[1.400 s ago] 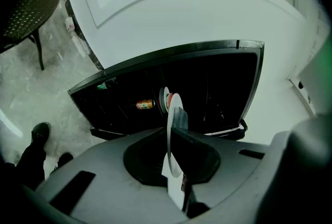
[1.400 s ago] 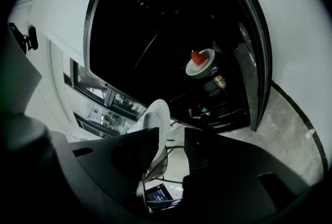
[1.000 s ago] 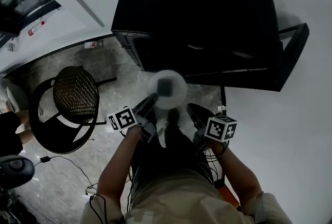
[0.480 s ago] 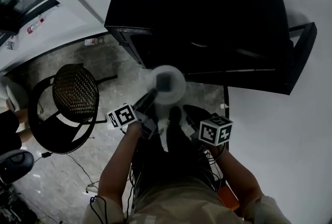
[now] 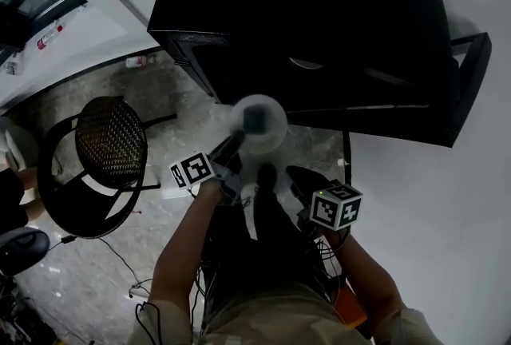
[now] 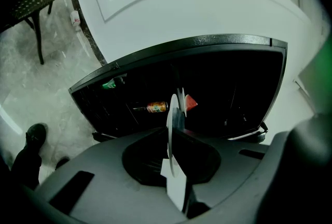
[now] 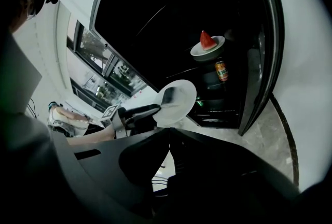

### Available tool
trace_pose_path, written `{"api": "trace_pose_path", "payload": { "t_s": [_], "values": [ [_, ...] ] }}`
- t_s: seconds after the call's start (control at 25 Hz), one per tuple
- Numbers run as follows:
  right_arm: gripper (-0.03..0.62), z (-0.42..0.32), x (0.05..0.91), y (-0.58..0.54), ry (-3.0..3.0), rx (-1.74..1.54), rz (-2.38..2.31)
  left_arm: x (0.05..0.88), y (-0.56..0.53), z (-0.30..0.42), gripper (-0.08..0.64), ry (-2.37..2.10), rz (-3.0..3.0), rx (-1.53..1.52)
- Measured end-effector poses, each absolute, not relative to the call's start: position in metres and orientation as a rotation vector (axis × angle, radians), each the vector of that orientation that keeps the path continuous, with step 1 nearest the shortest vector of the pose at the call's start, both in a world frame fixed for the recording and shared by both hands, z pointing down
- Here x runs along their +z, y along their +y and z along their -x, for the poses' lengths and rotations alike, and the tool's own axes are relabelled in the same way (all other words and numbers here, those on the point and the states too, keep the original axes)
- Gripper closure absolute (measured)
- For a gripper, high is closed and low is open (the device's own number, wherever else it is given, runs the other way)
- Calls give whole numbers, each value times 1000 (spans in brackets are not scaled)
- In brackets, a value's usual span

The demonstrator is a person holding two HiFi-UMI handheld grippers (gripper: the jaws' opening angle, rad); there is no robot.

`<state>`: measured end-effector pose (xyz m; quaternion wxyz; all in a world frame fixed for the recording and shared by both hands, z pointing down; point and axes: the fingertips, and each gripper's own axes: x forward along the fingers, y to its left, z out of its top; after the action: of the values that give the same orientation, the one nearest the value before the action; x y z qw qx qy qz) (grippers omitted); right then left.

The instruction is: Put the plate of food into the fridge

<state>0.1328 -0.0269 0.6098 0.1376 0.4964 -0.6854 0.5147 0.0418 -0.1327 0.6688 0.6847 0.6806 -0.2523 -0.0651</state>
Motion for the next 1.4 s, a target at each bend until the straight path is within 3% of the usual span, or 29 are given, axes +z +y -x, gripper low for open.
{"api": "trace_pose_path", "payload": {
  "t_s": [1.4],
  "values": [
    [571,-115,682,-31,-2048,1464,-1202,802,-184,-60,545,-663,-1444,-277]
  ]
}}
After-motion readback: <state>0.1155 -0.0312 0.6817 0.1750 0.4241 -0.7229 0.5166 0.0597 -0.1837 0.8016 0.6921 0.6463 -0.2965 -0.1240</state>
